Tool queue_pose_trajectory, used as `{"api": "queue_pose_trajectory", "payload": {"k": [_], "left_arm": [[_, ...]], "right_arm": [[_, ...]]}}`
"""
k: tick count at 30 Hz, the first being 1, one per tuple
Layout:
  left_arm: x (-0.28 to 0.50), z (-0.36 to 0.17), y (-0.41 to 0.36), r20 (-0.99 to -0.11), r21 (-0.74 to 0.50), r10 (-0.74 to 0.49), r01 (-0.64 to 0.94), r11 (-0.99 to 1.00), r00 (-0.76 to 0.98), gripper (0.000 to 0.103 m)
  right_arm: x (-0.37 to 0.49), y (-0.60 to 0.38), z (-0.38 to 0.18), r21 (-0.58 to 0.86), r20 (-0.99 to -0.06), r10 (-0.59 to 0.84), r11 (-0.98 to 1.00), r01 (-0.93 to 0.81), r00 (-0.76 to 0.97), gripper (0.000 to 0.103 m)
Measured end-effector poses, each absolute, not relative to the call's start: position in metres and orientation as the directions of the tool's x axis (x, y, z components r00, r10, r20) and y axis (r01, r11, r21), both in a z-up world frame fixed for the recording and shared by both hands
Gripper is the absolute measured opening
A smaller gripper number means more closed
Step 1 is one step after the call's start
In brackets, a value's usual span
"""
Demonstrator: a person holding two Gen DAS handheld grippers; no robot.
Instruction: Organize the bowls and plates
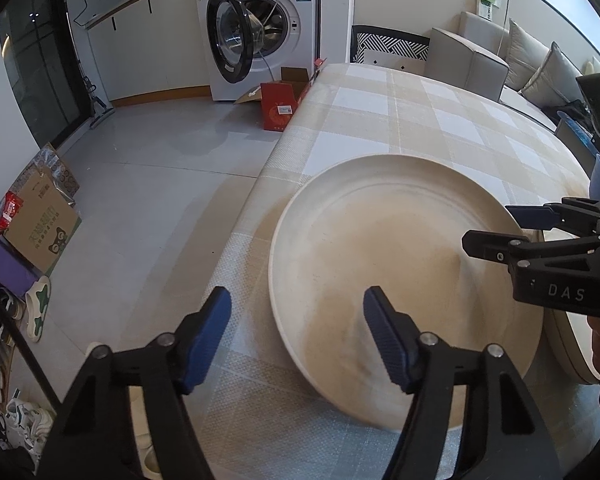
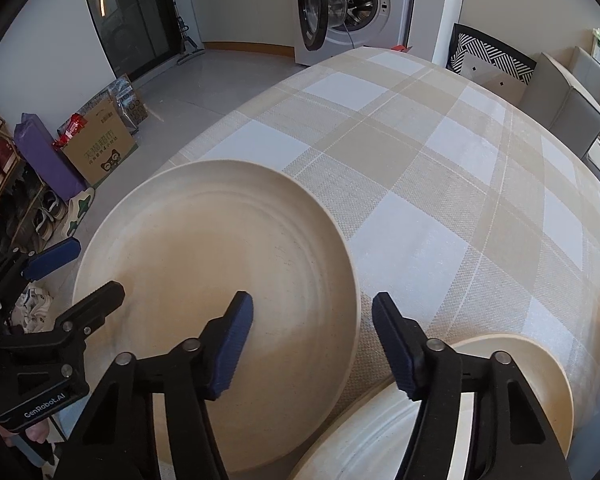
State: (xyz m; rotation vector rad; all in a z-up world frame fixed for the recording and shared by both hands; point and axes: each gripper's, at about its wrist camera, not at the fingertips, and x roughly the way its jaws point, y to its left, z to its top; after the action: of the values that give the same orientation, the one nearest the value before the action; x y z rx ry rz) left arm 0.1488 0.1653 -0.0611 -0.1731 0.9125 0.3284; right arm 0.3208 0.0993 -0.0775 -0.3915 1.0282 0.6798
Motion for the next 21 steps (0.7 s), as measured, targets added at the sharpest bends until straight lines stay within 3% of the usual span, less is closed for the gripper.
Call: {"api": "queue_pose_trajectory", "payload": {"k": [6,10,21], "left_arm": [[0.1486,-0.0625,0.1664,-0.805,-0.025,0.186,-0.345,0.938,0.564,0.053],[0.1482,-0.0623,0.1651,-0.806,-0.030,0.177,-0.338,0.941,0.564,0.045],[0.1452,-0.0600,0.1670,-0.811,-0.030,0.186,-0.357,0.934,0.555,0.033]], "right_arm": [[0.3206,0.0989,-0.0781,0.003,-0.880,0.325,0.731,-0.682,0.345,0.054],[0.3204,0.0983,-0.0779,0.008,-0.877,0.333,0.730,-0.683,0.346,0.044],[0.3209,0.0977,-0.0768,0.001,-0.873,0.328,0.742,-0.670,0.362,0.029]]}}
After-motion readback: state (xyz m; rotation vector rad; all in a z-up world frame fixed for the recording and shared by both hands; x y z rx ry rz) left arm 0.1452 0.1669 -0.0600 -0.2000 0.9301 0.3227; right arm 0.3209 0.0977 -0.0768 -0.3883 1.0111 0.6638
